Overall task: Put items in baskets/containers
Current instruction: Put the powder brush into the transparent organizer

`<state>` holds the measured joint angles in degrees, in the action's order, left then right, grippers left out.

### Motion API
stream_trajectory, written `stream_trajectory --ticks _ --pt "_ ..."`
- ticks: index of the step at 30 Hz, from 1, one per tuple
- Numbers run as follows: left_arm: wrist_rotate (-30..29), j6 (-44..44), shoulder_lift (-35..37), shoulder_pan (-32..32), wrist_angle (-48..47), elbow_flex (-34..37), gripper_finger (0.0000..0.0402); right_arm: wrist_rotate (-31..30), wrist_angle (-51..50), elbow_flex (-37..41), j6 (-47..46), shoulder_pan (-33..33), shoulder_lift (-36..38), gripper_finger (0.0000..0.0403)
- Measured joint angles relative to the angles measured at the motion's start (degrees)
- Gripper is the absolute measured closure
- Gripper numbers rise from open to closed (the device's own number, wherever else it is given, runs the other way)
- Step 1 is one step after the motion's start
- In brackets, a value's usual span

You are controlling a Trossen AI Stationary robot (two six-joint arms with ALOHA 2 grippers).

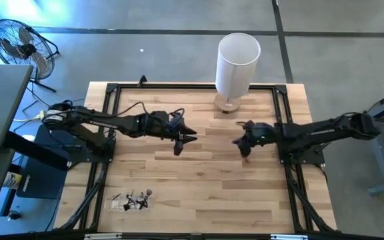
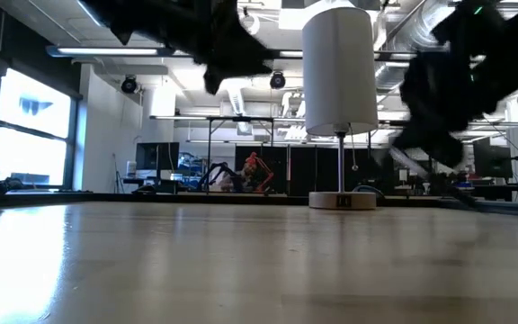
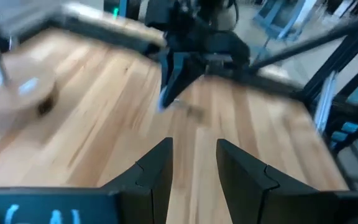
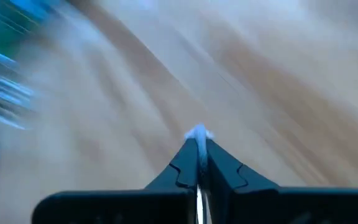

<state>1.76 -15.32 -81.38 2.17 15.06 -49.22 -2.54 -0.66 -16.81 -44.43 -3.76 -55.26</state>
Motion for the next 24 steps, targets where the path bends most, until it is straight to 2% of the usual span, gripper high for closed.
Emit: stream_trajectory --ticks 4,6,9,12,14,19,24 --pt "0.36 -0.18 -1.56 -0.1 7.3 -0.28 0.028 -5.34 28.78 4.34 10.86 3.62 0.78 0.04" --pt "0.29 -0.4 -3.01 -0.1 11.25 -0.26 0.028 -7.67 37.74 4.08 15.78 4.73 0.35 0.04" --pt "0.21 -0.39 -6.07 -0.08 18.03 -0.19 0.028 -9.75 44.94 1.29 23.26 5.1 -0.31 0.04" --pt "0.2 -0.4 -7.82 -0.08 23.42 -1.4 0.028 -9.89 47.02 -3.27 31.0 5.07 -0.66 0.0401" --pt "0.26 -0.38 -9.57 -0.08 22.86 -3.46 0.028 -8.73 46.61 -6.43 33.84 5.06 -0.72 0.0401" --pt "0.25 2.53 -13.23 -0.08 22.91 -10.46 0.028 -4.92 42.26 -13.59 36.85 5.06 -2.23 0.0401" --pt "0.64 6.49 -14.24 -0.06 18.4 -16.28 0.028 -4.31 34.45 -17.44 36.94 5.06 -3.11 0.0402"
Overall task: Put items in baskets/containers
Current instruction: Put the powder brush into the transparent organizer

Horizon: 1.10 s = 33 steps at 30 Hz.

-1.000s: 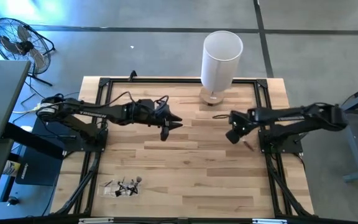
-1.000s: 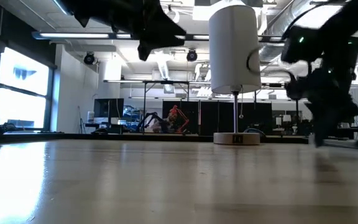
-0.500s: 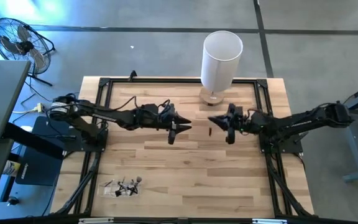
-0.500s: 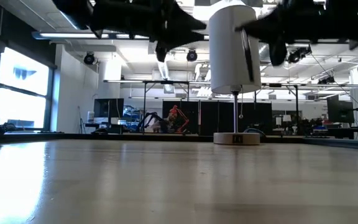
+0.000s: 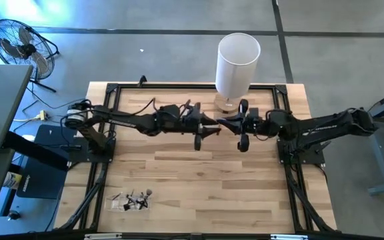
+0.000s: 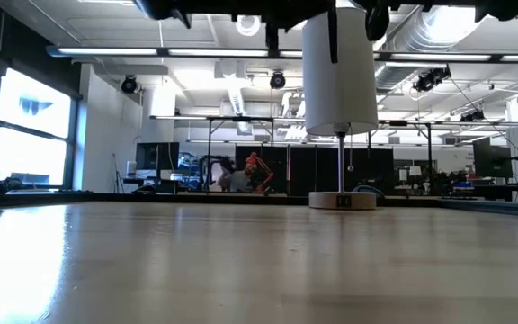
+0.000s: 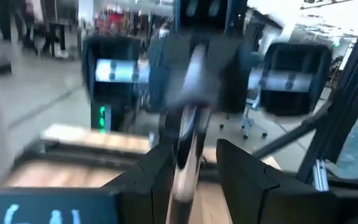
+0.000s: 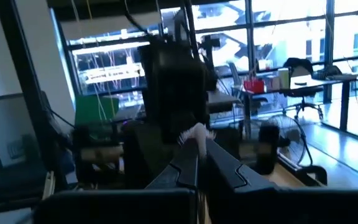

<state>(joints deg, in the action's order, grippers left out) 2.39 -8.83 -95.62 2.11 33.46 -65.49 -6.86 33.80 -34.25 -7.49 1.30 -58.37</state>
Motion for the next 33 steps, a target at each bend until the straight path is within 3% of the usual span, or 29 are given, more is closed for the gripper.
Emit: stream_trajectory --ticks 5,20,23,27,33 --pt "-0.13 2.62 -1.41 0.09 -8.05 -3.62 0.028 0.84 -0.1 -0.3 -0.04 0.0 0.13 0.0402" --pt "1.09 2.79 -4.24 -0.31 -7.27 -7.53 0.0282 1.19 -0.59 -0.29 -0.47 0.0 0.15 0.04" --pt "1.0 2.79 -3.76 -0.28 -6.96 -7.94 0.0303 1.19 -1.08 -0.29 -1.47 0.0 0.15 0.0399" --pt "0.85 3.03 -4.03 -0.28 -7.93 -7.76 0.0362 0.95 -1.58 -0.29 -1.52 0.0 0.17 0.0399" --pt "1.07 3.03 -4.03 -0.28 -8.38 -7.76 0.0366 1.03 -2.0 -0.29 -1.52 0.0 0.2 0.0398"
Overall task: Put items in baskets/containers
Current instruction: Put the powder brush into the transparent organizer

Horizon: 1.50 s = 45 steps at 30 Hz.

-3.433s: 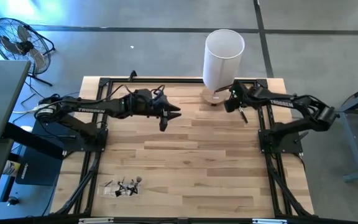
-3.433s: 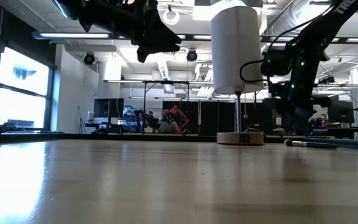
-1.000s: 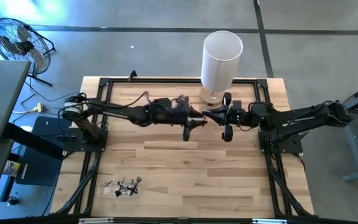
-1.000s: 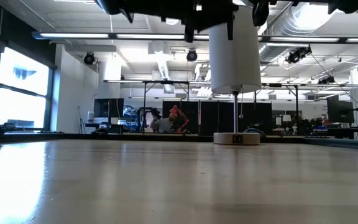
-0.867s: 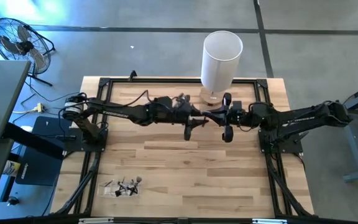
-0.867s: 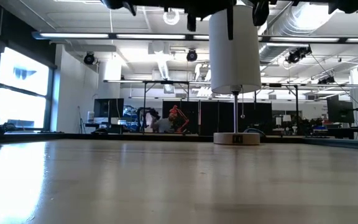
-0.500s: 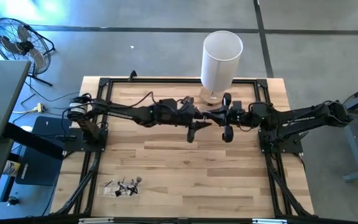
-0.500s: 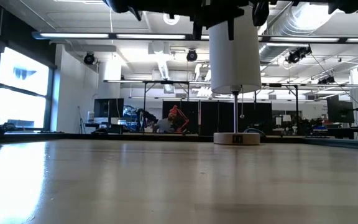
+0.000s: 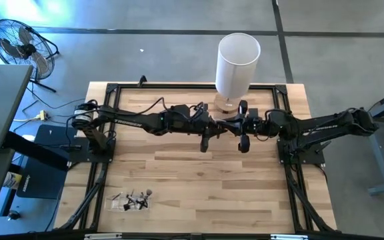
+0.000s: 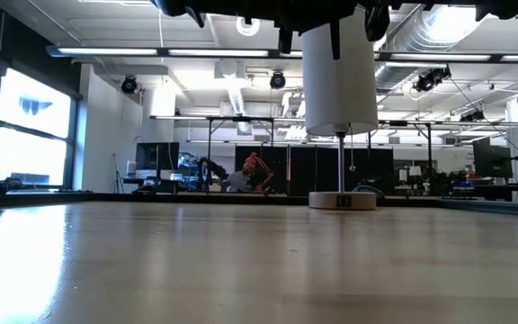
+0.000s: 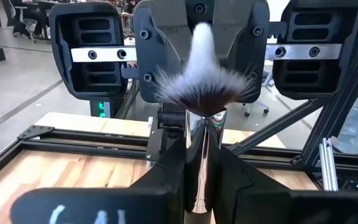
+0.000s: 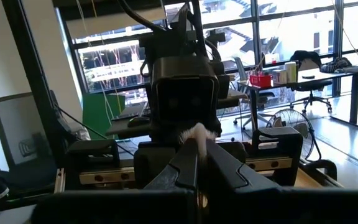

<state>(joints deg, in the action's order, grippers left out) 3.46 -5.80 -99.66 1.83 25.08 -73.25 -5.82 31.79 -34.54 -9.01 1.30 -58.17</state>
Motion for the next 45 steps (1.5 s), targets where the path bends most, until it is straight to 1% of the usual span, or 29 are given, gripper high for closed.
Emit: stream_trajectory --ticks 3,5,7,11,13,15,18,21,23,25,27,30,32,35,39,40,43,45 --pt "0.04 -0.04 0.0 0.02 -0.33 0.0 0.0366 -1.02 -0.34 0.0 -0.79 0.01 0.0 0.0389" --pt "-0.14 -0.11 0.0 0.07 -1.09 -0.01 0.0366 -2.85 -0.94 0.0 -4.39 0.03 0.0 0.0376" --pt "-0.36 -0.15 0.0 0.15 -2.53 0.0 0.0366 -3.05 -2.16 0.0 -6.62 -0.35 0.04 0.0353" --pt "0.15 -0.04 0.07 0.04 -4.33 0.0 0.0366 -1.02 -2.49 0.0 -6.61 -0.68 0.17 0.03" --pt "0.85 -0.68 0.5 0.0 -7.21 -0.01 0.0366 -0.88 -2.73 0.0 -6.72 -0.67 0.81 0.0274" --pt "2.79 -1.93 2.11 0.0 -11.02 0.11 0.0366 -0.76 -3.4 0.0 -8.16 -0.68 2.0 0.0252" --pt "3.75 -3.22 4.91 -0.16 -15.29 -0.07 0.0366 0.05 -8.0 0.0 -8.72 -0.53 4.79 0.0231" --pt "0.27 -2.92 8.43 -1.34 -21.7 0.11 0.0366 0.72 -15.31 0.0 -8.95 0.16 7.53 0.0226" --pt "-2.42 -1.33 10.34 -2.56 -23.43 -0.12 0.0366 -0.22 -19.85 0.0 -10.31 0.98 8.78 0.0229" --pt "-4.68 -0.24 13.68 -3.79 -29.64 0.14 0.0366 -2.1 -23.22 0.0 -12.45 2.14 9.11 0.0237" --pt "-6.98 0.09 15.87 -5.21 -32.06 -0.11 0.0366 -4.54 -25.63 0.01 -13.79 3.64 8.97 0.0248" --pt "-13.17 0.08 19.4 -8.6 -38.81 1.12 0.0366 -8.97 -25.92 0.02 -14.79 6.16 7.38 0.0271" --pt "-17.64 -0.83 21.41 -11.67 -39.34 2.92 0.0366 -12.09 -25.5 0.04 -15.63 7.78 5.57 0.029" --pt "-24.3 -4.3 25.5 -16.94 -40.1 7.66 0.0366 -15.7 -24.11 0.02 -18.98 9.83 1.81 0.0327" --pt "-33.1 -11.69 30.51 -24.91 -38.99 14.47 0.0366 -15.29 -19.42 0.02 -25.99 11.62 -5.71 0.0385" --pt "-35.42 -13.46 31.56 -27.04 -39.37 16.2 0.0366 -15.02 -17.15 0.02 -27.02 12.24 -7.9 0.0393" --pt "-41.46 -19.52 34.29 -34.91 -39.54 20.33 0.0366 -15.39 -11.6 -0.35 -28.97 14.72 -15.05 0.0394" --pt "-45.62 -23.23 34.95 -40.17 -39.15 22.03 0.0366 -15.49 -10.88 -2.61 -30.78 16.21 -19.82 0.0394"
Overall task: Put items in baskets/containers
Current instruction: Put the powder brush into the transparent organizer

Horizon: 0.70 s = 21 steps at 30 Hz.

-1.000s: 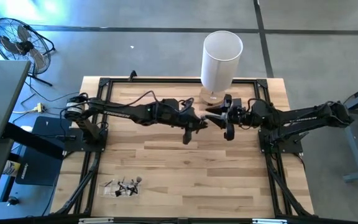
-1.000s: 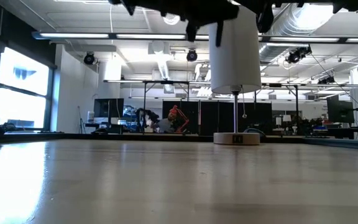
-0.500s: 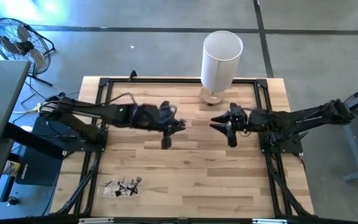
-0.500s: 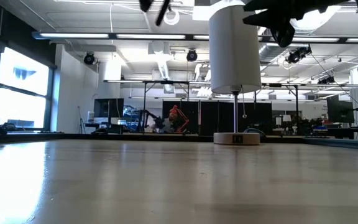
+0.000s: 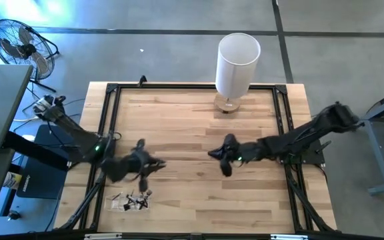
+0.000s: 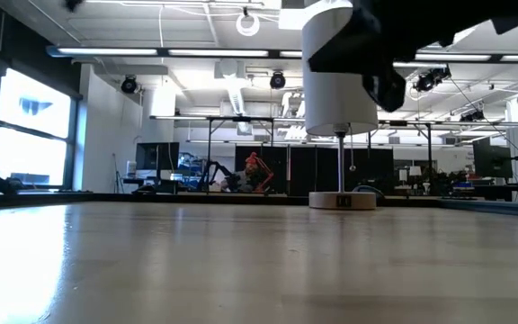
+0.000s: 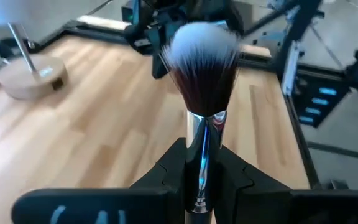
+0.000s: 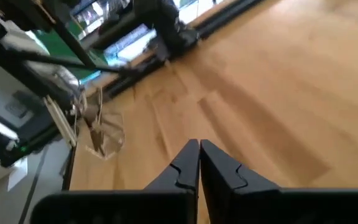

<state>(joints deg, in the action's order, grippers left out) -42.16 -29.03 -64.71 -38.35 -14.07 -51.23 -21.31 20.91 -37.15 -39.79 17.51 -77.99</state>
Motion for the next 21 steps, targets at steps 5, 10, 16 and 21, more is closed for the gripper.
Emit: stream_trajectory --ticks 5,10,16,21 --pt "-10.41 -8.98 -0.33 -13.58 -3.73 0.88 0.0366 0.26 -1.88 -9.36 -0.83 3.01 -10.99 0.0398" --pt "-17.39 -20.76 -1.14 -24.1 -10.93 0.97 0.0366 0.27 -6.21 -19.86 1.59 4.31 -18.0 0.0401" --pt "-19.83 -31.87 -1.14 -33.22 -18.65 0.94 0.0366 0.57 -12.09 -27.67 2.57 5.02 -21.68 0.0401" --pt "-18.66 -34.45 -1.14 -38.62 -20.65 0.94 0.0366 0.37 -12.61 -27.99 1.08 5.42 -22.1 0.0401"
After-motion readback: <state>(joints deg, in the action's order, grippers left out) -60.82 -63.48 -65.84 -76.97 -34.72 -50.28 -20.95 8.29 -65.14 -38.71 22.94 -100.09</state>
